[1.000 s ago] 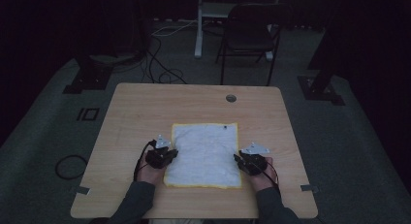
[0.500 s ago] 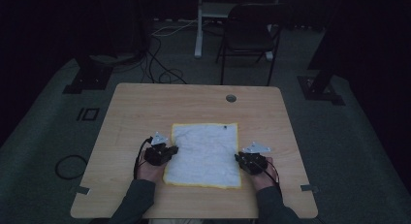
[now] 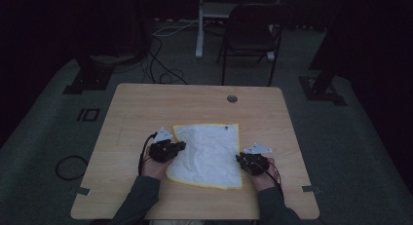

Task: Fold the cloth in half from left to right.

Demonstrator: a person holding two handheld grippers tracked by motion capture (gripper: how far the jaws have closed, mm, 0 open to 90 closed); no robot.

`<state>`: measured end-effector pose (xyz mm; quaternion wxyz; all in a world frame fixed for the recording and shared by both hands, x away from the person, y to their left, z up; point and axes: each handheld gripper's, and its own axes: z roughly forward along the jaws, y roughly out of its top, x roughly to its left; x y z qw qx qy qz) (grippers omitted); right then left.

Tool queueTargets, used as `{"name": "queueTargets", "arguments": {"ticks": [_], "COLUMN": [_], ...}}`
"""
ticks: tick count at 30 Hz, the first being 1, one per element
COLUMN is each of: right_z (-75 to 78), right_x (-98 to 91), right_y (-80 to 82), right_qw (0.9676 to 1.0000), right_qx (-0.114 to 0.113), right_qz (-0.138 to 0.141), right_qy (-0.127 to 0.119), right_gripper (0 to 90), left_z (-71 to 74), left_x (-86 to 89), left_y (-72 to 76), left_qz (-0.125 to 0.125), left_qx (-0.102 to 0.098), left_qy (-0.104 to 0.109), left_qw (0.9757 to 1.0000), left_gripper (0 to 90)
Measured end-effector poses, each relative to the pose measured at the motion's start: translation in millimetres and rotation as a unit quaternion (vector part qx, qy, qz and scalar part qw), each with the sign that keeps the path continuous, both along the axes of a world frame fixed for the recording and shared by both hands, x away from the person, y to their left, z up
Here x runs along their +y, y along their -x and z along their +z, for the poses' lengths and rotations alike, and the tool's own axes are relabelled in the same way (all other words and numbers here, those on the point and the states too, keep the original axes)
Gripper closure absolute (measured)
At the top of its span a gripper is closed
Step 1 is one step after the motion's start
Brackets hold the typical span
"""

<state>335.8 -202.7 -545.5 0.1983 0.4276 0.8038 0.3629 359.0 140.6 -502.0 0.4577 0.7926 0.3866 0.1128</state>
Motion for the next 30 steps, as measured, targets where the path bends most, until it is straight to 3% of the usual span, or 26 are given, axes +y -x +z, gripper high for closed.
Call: {"name": "queueTargets", "arguments": {"ticks": [13, 30], "right_z": [-0.1, -0.1], "right_x": [-0.9, -2.0], "right_y": [-0.1, -0.5], "right_qw": [1.0000, 1.0000], "right_qx": [0.002, 0.004], "right_qz": [0.001, -0.004], "right_qy": [-0.002, -0.005], "right_gripper": [73.5, 70.3], "left_z": [9.9, 15.7], "left_x": [-31.6, -59.7], "left_y": [-3.4, -8.9], "left_qz": [-0.039, -0.067], "left_qx": [-0.008, -0.011], "left_qy": [0.005, 0.008], "left_qw": [0.9992, 0.9977], "left_gripper": [87.0, 87.0]}}
